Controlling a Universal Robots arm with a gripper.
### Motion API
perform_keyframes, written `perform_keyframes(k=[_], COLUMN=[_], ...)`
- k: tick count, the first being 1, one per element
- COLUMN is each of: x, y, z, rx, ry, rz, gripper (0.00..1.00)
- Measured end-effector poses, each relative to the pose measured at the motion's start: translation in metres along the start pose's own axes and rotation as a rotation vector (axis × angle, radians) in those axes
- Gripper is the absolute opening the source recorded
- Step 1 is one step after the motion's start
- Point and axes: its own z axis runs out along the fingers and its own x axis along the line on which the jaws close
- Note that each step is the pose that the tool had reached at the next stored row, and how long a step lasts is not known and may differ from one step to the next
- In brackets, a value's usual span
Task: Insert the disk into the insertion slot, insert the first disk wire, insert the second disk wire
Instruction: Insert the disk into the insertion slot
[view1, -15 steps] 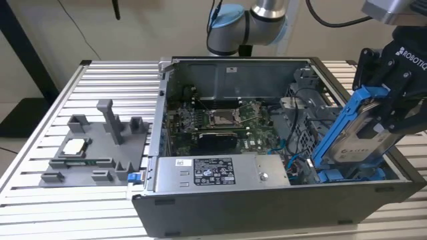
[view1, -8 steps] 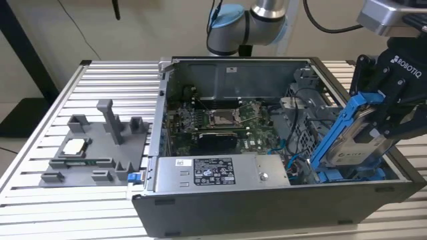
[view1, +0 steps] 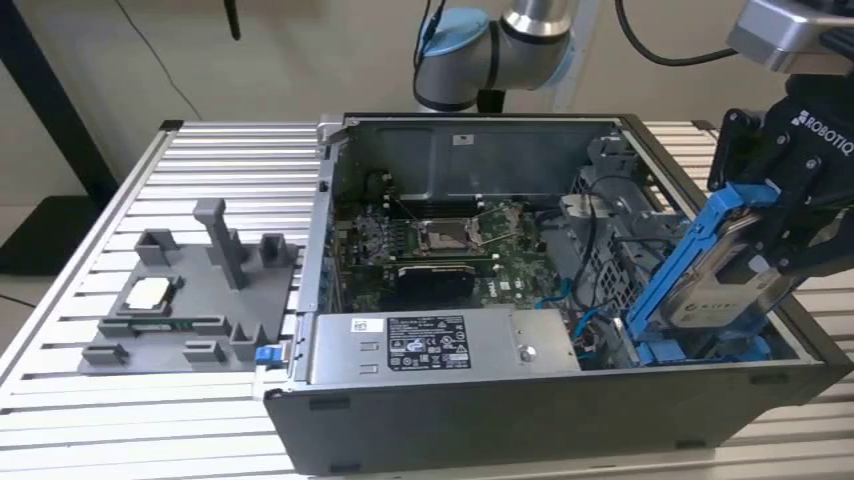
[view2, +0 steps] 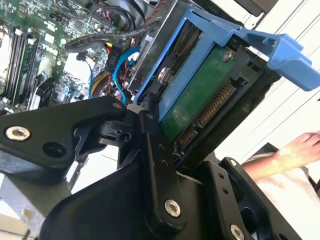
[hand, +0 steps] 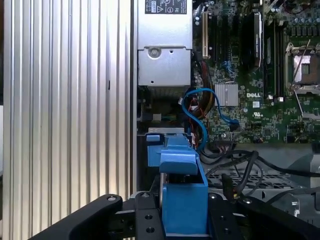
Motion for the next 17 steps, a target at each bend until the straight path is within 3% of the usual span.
perform_keyframes(k=[1,2,7,8,13,14,17], x=[-0.0034,-0.0035,-0.0036,-0.0037,-0.0037,-0.0036,-0.0039], y=[-0.0008,-0.0022,-0.0066,-0.0089,-0.0052,-0.0049,-0.0041], z=[0.0049,0.0058,0.0121,0.0234,0.0321,0.0306,0.0239], rx=[-0.0002,-0.0001,-0.0002,-0.0001,-0.0002,0.0005,0.0018], ry=[-0.0095,-0.0107,-0.0107,-0.0109,-0.0125,-0.0144,-0.0184], rz=[-0.001,-0.001,-0.001,-0.001,-0.001,-0.001,0.000], gripper=[0.33,0.33,0.33,0.33,0.33,0.58,0.64])
